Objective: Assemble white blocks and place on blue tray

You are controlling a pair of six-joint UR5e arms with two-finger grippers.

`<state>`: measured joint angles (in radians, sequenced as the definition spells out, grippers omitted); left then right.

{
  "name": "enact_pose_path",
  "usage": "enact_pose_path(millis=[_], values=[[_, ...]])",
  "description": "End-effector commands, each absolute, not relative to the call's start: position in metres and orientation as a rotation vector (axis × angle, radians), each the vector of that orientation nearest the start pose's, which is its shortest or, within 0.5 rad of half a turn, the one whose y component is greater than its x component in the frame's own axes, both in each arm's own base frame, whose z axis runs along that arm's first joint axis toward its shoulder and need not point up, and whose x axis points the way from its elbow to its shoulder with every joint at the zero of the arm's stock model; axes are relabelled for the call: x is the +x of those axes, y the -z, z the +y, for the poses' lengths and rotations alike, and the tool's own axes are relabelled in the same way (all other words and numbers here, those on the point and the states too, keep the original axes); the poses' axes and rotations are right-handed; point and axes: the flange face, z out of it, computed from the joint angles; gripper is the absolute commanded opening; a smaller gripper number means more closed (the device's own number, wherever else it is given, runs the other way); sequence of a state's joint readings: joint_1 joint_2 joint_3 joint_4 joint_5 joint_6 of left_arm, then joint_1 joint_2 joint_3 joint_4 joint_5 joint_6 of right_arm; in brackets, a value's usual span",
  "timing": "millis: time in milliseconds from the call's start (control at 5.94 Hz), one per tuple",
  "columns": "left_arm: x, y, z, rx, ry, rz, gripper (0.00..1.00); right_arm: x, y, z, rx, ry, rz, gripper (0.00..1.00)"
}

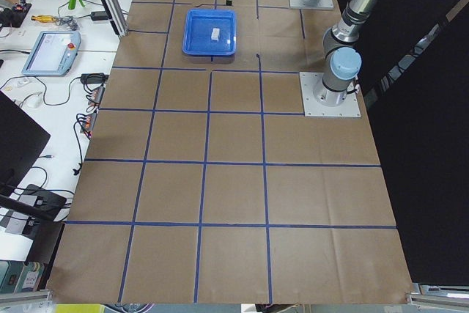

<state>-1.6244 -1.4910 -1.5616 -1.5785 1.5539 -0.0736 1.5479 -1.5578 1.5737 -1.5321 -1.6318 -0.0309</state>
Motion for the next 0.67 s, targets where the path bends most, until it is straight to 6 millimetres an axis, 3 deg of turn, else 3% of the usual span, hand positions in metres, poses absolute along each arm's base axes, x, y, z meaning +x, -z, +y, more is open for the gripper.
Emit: enact_pose_path(millis=[0,505], values=[[-0.1597,-0.5298,-0.4563,-0.030,0.127,3.161,0.99,0.1205,-0.4927,-0.5098,0.090,-0.099,3.166,1.00],[-0.1590,-0.5298,-0.4566,-0.033,0.127,3.161,0.99,0.1217,-0.4932,-0.5114,0.094,-0.118,3.145,1.00]])
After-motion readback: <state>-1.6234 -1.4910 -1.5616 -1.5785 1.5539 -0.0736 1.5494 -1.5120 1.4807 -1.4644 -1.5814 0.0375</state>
